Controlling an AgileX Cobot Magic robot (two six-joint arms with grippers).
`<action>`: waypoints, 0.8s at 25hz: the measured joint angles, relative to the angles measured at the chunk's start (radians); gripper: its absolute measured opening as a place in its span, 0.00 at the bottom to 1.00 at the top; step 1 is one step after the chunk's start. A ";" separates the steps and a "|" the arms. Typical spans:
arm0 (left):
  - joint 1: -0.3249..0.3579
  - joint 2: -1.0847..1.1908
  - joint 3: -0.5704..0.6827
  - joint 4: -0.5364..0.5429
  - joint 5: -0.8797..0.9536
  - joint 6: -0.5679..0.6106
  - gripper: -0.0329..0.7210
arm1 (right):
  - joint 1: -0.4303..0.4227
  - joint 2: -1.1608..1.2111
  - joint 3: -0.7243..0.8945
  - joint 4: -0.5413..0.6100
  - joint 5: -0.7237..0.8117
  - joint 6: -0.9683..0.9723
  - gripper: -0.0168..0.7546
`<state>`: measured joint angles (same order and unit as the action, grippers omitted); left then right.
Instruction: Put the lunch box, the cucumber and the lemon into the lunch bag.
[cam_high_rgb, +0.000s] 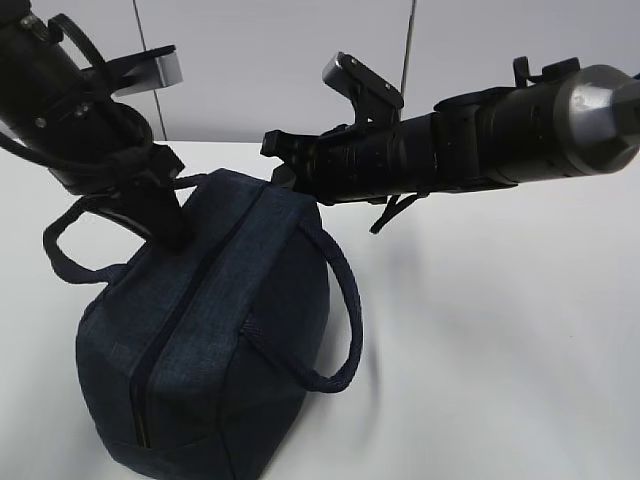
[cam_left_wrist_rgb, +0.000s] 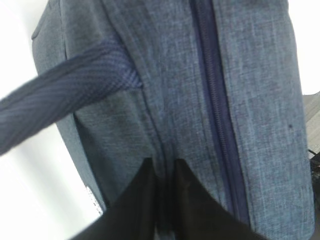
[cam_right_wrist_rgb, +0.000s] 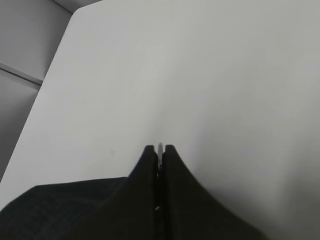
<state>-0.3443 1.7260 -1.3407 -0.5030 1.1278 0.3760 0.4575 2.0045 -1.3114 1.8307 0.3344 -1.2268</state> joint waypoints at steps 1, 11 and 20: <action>0.000 0.000 0.000 0.000 -0.002 0.004 0.07 | 0.000 0.000 0.000 -0.002 0.000 0.000 0.02; -0.066 0.008 -0.082 0.057 0.050 0.024 0.04 | -0.002 0.000 0.000 -0.003 0.008 -0.001 0.02; -0.074 0.014 -0.182 0.093 0.107 0.026 0.04 | -0.005 0.000 0.000 -0.006 0.028 -0.027 0.02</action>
<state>-0.4181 1.7403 -1.5223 -0.4103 1.2345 0.4020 0.4529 2.0045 -1.3114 1.8250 0.3629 -1.2534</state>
